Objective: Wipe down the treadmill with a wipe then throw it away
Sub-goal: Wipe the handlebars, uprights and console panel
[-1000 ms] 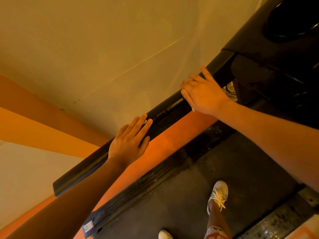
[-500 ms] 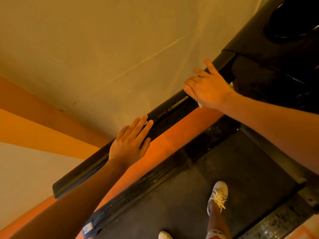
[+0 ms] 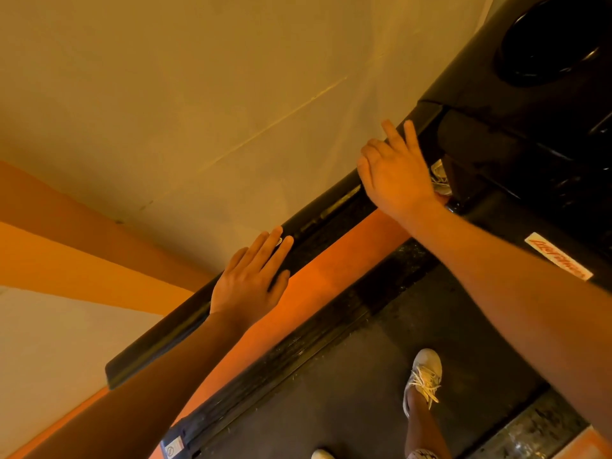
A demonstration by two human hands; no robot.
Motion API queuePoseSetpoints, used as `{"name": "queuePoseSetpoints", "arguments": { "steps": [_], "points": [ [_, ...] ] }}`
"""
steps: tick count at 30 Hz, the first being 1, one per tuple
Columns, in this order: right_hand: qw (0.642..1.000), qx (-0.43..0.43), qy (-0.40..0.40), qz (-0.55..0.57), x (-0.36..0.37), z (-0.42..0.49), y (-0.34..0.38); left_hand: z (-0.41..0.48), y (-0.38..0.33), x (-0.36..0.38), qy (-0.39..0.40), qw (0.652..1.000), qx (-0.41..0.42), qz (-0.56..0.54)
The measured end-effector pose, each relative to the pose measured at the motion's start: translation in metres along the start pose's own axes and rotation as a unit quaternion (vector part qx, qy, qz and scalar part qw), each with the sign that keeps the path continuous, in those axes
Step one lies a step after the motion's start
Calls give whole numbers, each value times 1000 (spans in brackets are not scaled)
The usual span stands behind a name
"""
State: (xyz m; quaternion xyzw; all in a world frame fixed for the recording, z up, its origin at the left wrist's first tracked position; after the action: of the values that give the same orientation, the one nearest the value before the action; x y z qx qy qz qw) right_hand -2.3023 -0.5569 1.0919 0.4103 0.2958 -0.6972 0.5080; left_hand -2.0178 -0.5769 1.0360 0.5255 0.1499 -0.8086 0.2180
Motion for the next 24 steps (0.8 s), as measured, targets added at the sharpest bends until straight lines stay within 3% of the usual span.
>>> {"name": "queuePoseSetpoints", "arguments": {
  "steps": [6,9,16,20,24],
  "points": [
    [980,122,-81,135,9,-29,21,4,3,-2,43,998,-18,-42],
    [940,226,-138,216,18,-42,30,10,0,0,81,993,-15,-88],
    [813,395,-223,364,37,-53,43,81,-27,17,106,983,74,-130],
    [710,410,-294,491,43,-54,44,95,-36,26,90,984,44,-145],
    [606,491,-320,539,51,-53,39,92,-31,29,93,983,43,-154]
  ]
}}
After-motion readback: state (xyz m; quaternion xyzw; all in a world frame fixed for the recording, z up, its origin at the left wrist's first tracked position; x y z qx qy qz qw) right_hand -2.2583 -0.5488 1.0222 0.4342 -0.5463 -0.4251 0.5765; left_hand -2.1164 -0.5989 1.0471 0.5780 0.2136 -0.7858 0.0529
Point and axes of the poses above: each hand's wrist, its own z-axis towards the middle knuckle, its own x-axis out of the palm, y = z × x, the point moved 8 cm from there along z, towards the middle knuckle, and after that the axes turned 13 degrees about -y, right-handed, at the moved point
